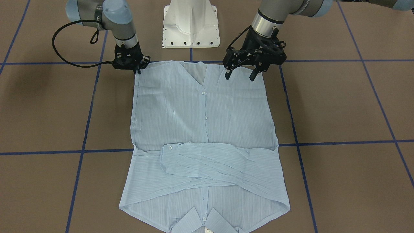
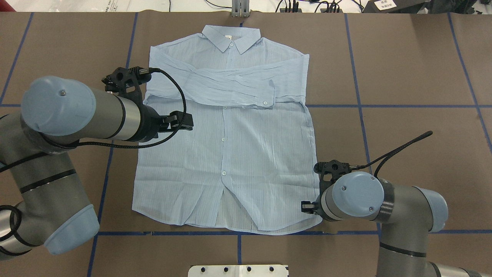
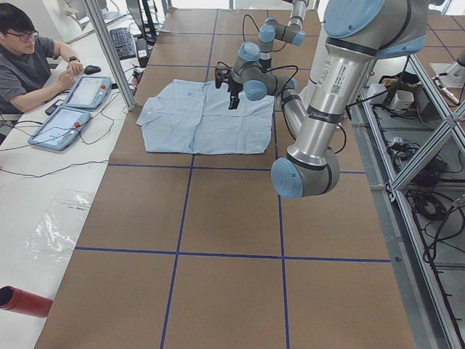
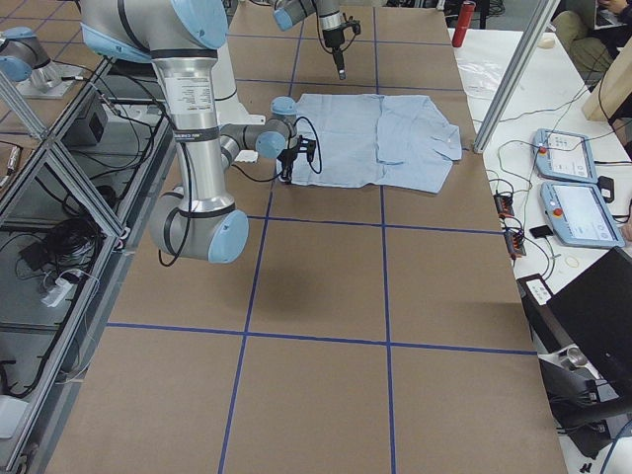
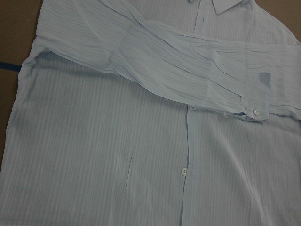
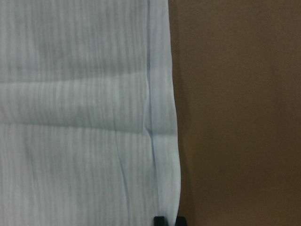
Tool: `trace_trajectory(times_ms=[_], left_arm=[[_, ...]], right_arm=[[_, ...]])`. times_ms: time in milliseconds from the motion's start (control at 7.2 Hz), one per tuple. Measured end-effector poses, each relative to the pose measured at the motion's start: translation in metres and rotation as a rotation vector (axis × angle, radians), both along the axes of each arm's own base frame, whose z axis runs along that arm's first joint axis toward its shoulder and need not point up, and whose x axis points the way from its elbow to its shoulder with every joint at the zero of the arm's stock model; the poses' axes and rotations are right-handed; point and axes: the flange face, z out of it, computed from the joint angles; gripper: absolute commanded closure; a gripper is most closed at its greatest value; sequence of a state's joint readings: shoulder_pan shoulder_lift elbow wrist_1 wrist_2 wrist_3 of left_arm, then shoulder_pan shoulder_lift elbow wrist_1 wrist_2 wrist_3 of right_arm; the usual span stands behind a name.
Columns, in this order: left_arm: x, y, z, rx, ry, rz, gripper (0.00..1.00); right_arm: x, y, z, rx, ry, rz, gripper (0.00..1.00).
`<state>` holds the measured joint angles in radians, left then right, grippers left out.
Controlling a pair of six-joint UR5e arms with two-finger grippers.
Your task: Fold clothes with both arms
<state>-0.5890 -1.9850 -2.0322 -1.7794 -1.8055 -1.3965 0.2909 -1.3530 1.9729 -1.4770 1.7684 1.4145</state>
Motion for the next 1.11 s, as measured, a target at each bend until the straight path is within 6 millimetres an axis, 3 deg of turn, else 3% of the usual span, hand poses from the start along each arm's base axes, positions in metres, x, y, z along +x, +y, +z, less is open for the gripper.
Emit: trace_trajectory(times_ms=[278,555,833,1111], left_arm=[[0.001,-0.002,0.003,-0.003,-0.007,-0.001,0.01],[0.002,0.002,0.020,-0.018,-0.031,0.006,0.01],[0.018,0.033,0.063,-0.064,-0.092,0.064,0.01],[0.045,0.083,0.107,-0.128,-0.160,0.134,0.03]], right_arm=[[0.001,-0.001,-0.007,0.003,-0.013,0.003,1.00],[0.010,-0.001,-0.024,0.019,-0.050,0.023,1.00],[0.020,-0.001,-0.044,0.045,-0.092,0.055,1.00],[0.024,-0.003,-0.053,0.059,-0.108,0.089,1.00]])
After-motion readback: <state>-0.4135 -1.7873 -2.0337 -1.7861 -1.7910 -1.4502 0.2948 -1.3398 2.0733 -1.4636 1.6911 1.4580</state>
